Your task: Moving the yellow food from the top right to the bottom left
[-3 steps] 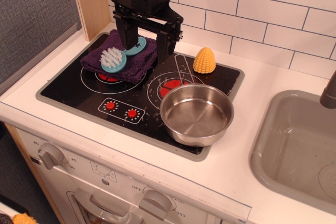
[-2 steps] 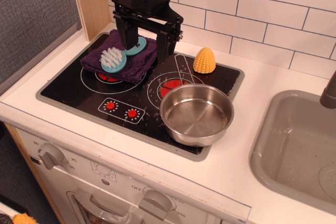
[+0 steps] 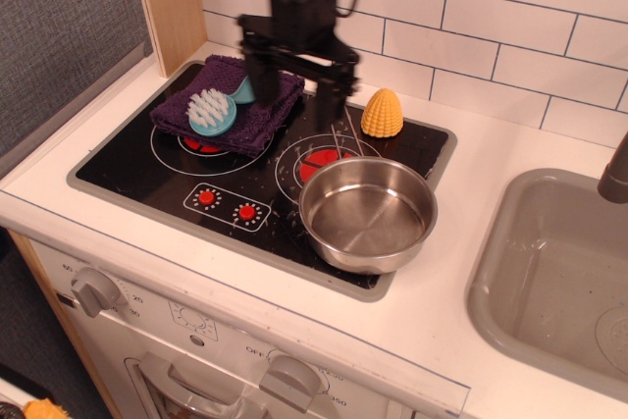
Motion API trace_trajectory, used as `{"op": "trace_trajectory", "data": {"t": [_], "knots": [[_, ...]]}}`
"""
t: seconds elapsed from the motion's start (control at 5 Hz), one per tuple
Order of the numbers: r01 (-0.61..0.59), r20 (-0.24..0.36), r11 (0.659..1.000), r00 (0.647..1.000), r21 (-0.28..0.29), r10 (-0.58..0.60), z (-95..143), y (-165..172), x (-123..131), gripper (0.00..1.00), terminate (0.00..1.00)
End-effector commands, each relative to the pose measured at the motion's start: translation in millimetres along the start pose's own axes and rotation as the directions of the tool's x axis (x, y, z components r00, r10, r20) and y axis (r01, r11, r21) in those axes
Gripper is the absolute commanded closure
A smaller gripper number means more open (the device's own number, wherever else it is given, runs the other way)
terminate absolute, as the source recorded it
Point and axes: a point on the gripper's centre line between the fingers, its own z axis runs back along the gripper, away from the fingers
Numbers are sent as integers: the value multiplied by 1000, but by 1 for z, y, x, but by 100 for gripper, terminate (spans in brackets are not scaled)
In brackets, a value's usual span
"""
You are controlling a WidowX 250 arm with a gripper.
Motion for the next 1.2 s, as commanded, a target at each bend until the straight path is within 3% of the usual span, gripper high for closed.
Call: {"op": "trace_trajectory", "data": {"t": [0.0,0.2,0.4,0.6,0.8,1.0], "knots": [[66,73,998,995,7,-66,0,-26,61,0,0],[89,58,996,994,0,-89,-16,-39,80,0,0],[94,44,996,995,5,-94,-27,-43,84,0,0],[96,38,995,995,16,-97,-30,-42,81,100,0],[95,58,995,994,29,-96,-15,-40,78,100,0],[77,127,997,989,0,-76,16,-29,79,100,0]]}}
